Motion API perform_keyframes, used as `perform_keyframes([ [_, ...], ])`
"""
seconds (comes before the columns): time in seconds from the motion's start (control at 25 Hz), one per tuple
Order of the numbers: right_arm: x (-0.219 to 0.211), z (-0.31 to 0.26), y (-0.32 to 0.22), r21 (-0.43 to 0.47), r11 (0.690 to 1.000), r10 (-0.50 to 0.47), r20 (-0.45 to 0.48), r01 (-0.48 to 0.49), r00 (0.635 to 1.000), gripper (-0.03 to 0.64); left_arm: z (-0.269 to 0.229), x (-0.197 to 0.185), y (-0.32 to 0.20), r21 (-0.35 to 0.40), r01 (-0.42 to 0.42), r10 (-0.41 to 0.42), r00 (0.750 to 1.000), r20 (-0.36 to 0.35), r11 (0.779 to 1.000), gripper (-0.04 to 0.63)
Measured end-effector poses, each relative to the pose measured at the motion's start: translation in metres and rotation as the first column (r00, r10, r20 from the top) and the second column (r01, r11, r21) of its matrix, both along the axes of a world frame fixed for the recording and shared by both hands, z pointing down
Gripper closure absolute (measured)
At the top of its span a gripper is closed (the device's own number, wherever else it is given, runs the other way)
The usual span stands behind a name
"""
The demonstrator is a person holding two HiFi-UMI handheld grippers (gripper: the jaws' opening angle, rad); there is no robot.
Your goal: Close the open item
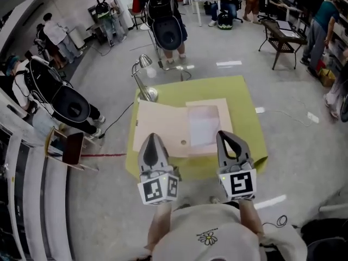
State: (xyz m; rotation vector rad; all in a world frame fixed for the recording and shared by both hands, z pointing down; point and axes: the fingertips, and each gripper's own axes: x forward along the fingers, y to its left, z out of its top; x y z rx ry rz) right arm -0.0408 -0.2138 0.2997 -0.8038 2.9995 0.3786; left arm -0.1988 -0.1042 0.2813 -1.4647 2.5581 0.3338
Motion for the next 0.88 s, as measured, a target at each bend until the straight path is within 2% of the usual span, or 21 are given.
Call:
perform_keyframes([
  [0.12, -0.034, 0.0, 0.016, 0.052, 0.999, 0.0, -0.016, 0.001, 1.0, 0.606, -0.007, -0.038, 0.018, -0.009, 0.031, -0.03, 0.999, 0.034, 0.999, 0.581],
  [0.24, -0.065, 0.009, 0.028, 0.048, 0.998, 0.032, -0.028, -0.03, 0.999, 0.606, -0.004, -0.072, 0.042, -0.041, 0.072, -0.069, 0.995, 0.067, 0.997, 0.581],
  [0.4, -0.105, 0.026, 0.047, 0.087, 0.995, 0.054, -0.108, -0.044, 0.993, 0.604, 0.011, -0.111, 0.069, -0.062, 0.098, -0.096, 0.995, 0.03, 0.993, 0.581],
  [0.52, -0.133, 0.04, 0.068, 0.119, 0.992, 0.052, -0.186, -0.03, 0.981, 0.604, 0.024, -0.132, 0.084, -0.078, 0.101, -0.101, 0.995, 0.013, 0.992, 0.581],
  [0.68, -0.162, 0.048, 0.087, 0.115, 0.993, 0.041, -0.192, -0.02, 0.98, 0.604, 0.038, -0.15, 0.096, -0.097, 0.092, -0.094, 0.996, -0.013, 0.991, 0.581],
  [0.88, -0.173, 0.058, 0.098, 0.108, 0.994, 0.04, -0.19, -0.019, 0.981, 0.604, 0.048, -0.156, 0.105, -0.103, 0.095, -0.097, 0.995, -0.02, 0.99, 0.581],
])
